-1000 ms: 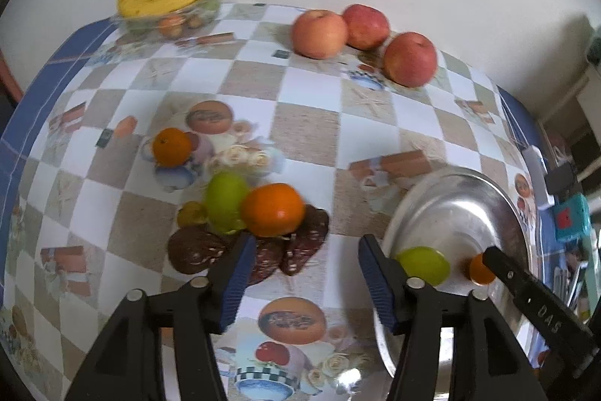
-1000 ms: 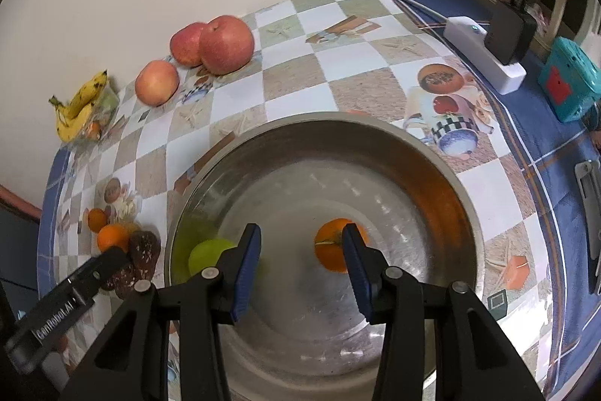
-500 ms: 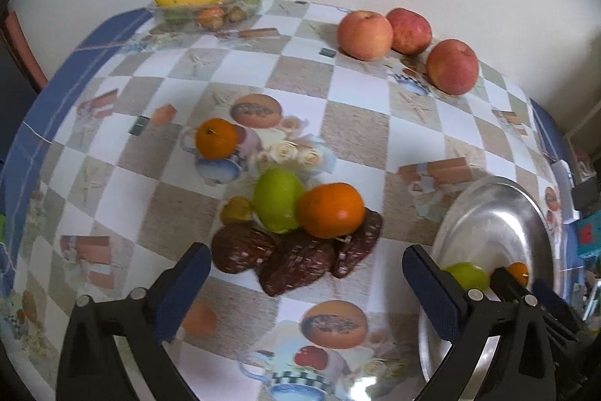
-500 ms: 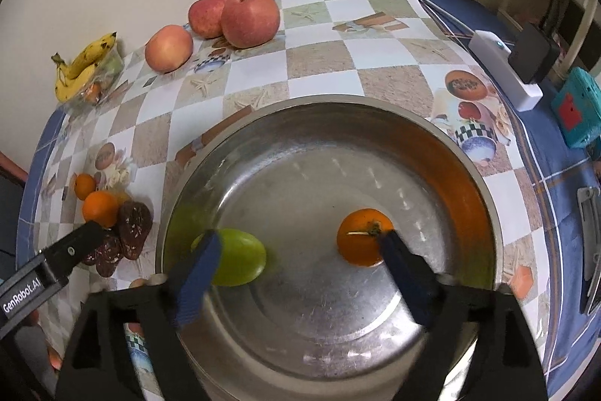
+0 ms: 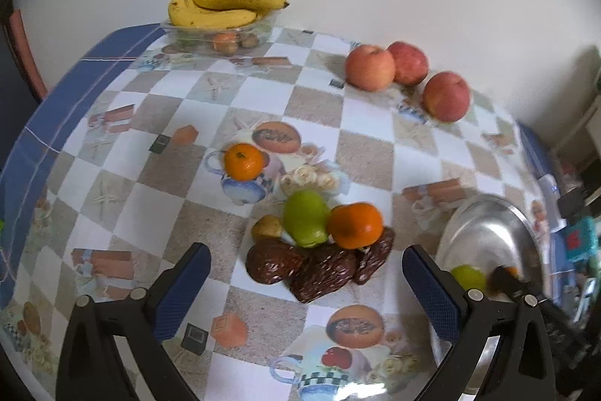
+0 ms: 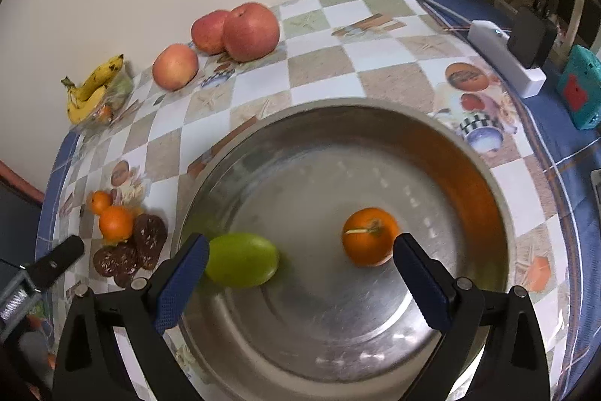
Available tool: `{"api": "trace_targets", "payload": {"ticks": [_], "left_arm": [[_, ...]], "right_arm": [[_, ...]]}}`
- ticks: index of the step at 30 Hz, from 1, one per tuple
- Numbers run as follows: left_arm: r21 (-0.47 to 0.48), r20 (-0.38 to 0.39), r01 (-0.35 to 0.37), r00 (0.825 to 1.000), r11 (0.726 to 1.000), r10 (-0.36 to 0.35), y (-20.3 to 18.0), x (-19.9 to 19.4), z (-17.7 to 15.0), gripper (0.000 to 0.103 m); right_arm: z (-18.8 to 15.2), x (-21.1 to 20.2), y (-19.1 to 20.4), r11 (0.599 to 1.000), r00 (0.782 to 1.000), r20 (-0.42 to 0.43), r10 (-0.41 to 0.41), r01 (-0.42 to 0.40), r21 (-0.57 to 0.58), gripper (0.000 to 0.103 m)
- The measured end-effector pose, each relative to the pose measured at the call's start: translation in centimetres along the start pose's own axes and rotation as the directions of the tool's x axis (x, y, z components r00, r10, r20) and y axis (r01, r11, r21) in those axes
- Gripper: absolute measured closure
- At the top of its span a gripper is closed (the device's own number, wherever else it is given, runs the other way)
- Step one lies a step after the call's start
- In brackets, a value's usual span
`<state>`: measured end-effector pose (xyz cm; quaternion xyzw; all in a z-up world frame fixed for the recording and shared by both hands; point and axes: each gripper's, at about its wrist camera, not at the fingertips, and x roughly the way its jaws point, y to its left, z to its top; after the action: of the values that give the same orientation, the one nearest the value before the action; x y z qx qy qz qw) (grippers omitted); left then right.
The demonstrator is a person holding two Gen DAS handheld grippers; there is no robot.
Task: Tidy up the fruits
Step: 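Move both grippers back to the fruit pile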
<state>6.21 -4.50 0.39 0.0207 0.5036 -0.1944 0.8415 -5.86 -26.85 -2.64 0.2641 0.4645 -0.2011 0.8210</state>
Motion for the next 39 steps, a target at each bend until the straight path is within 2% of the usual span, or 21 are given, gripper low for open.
{"api": "trace_targets", "payload": {"ticks": [4, 8, 13, 15, 19, 21, 23, 27, 29, 33, 35, 39], "left_arm": [[-0.013, 0.022, 0.041, 0.999, 0.999, -0.04, 0.3, -0.6, 0.5, 0.0], [0.003, 0.043, -0.012, 0.999, 1.0, 0.012, 0.3, -1.0, 1.0, 0.0], [-0.075, 0.045, 0.031, 0.999, 0.997, -0.027, 1.8, -1.1, 1.9, 0.001], [-0.093, 0.041, 0.023, 0.999, 0.995, -0.02, 2.6, -0.9, 2.2, 0.001], [-0.117, 0.024, 0.025, 0.999, 0.993, -0.022, 3.7, -0.5, 2.7, 0.012], [-0.142, 0.007, 0.029, 1.0, 0.989, -0.029, 4.5, -0.3, 2.9, 0.012], [-0.176, 0.005, 0.051, 0.999, 0.983, -0.051, 5.2, -0.4, 3.0, 0.012], [-0.214, 0.003, 0.064, 0.998, 0.975, -0.064, 6.4, -0.3, 3.6, 0.012], [-0.238, -0.007, 0.066, 0.998, 0.969, -0.069, 7.3, 0.0, 3.8, 0.012], [-0.28, -0.039, 0.074, 0.995, 0.957, -0.088, 8.4, 0.9, 3.9, 0.013], [-0.286, -0.058, 0.077, 0.994, 0.955, -0.097, 8.5, 1.3, 3.7, 0.013], [-0.319, -0.109, 0.095, 0.985, 0.943, -0.136, 8.7, 2.7, 3.3, 0.015]], "right_arm": [[-0.1, -0.2, 0.9, 1.0, 1.0, 0.007, 0.016, -0.016, -0.027, 0.005], [0.4, -1.3, 1.5, 0.999, 0.999, 0.047, 0.008, -0.006, -0.036, 0.005], [1.3, -2.8, 3.2, 0.998, 0.996, 0.085, 0.023, -0.019, -0.053, 0.005], [1.5, -3.0, 4.2, 0.997, 0.996, 0.088, 0.03, -0.024, -0.067, 0.005], [2.2, -3.2, 7.2, 0.992, 0.995, 0.081, 0.053, -0.043, -0.117, 0.005], [2.3, -3.2, 8.6, 0.988, 0.995, 0.081, 0.065, -0.052, -0.144, 0.007], [2.4, -3.0, 10.1, 0.984, 0.994, 0.074, 0.083, -0.07, -0.164, 0.018], [2.2, -1.7, 12.9, 0.974, 0.993, 0.037, 0.114, -0.105, -0.202, 0.023], [1.7, -0.8, 14.3, 0.965, 0.992, 0.014, 0.125, -0.119, -0.235, 0.034], [1.2, 1.0, 15.9, 0.957, 0.988, -0.037, 0.148, -0.153, -0.248, 0.035], [0.9, 2.0, 16.5, 0.952, 0.986, -0.06, 0.155, -0.165, -0.257, 0.041], [0.2, 3.2, 17.3, 0.944, 0.984, -0.089, 0.155, -0.174, -0.279, 0.043]]}}
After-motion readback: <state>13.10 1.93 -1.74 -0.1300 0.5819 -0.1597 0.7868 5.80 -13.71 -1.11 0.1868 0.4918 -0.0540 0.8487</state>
